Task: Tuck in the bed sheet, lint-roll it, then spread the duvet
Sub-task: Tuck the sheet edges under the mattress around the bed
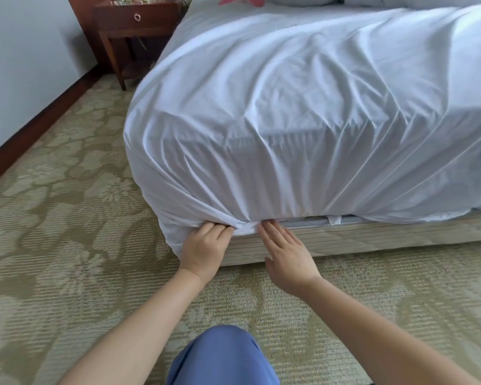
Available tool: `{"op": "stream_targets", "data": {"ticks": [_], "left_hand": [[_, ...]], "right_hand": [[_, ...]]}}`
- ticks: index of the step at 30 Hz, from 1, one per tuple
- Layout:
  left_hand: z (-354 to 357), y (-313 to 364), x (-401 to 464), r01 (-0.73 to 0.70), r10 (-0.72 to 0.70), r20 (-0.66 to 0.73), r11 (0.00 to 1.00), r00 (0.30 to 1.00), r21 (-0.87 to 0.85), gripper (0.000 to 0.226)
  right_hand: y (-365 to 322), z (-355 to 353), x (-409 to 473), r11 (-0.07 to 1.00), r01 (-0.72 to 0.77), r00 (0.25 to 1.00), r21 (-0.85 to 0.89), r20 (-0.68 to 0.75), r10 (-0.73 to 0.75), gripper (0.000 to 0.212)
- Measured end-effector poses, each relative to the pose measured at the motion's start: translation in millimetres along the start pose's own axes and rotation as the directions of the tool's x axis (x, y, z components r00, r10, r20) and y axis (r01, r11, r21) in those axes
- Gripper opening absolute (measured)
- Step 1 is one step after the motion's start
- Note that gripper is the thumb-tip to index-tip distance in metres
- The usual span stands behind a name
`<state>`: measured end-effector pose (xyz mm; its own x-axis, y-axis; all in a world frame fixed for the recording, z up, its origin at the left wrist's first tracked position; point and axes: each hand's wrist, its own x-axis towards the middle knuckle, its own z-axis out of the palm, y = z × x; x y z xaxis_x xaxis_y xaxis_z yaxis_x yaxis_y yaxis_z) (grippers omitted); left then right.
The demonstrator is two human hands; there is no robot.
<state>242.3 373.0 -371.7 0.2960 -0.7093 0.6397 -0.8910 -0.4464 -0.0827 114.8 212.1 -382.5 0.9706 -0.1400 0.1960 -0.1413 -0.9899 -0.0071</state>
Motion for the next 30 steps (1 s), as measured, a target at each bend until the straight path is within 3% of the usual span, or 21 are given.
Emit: {"op": "stream_targets", "data": {"ticks": [5,10,15,23,30], "left_hand": [[-7.5,0.0,5.2,-0.113,0.116,-0.078,0.992,0.99,0.048,0.023],[-1.2,-7.9,2.6,-0.299,0.308,-0.034,0.942,0.951,0.154,0.027],[3.4,-2.9,5.1,-0.252,0.263,-0.045,0.952,0.964,0.173,0.029],[5.9,6.1,2.1,-0.114,0.109,0.078,0.991,0.991,0.066,0.038],[2.2,10.3,4.0,-0.225,0.228,0.009,0.95,0.974,0.217,0.021]], "right_hand": [[6.7,5.0,-2.1,1.0,0.026,0.999,0.007,-0.038,-0.026,0.081],[17.3,6.9,-1.1,0.996,0.067,0.995,-0.051,-0.075,-0.071,0.078],[30.8,1.8,-9.2,0.985,-0.17,0.977,0.006,-0.131,0.17,0.073],[25.0,-2.2,3.2,0.996,-0.01,0.99,0.092,-0.139,0.023,0.061],[16.5,-1.1,15.4,0.997,0.002,0.984,0.077,-0.176,0.012,0.054]]}}
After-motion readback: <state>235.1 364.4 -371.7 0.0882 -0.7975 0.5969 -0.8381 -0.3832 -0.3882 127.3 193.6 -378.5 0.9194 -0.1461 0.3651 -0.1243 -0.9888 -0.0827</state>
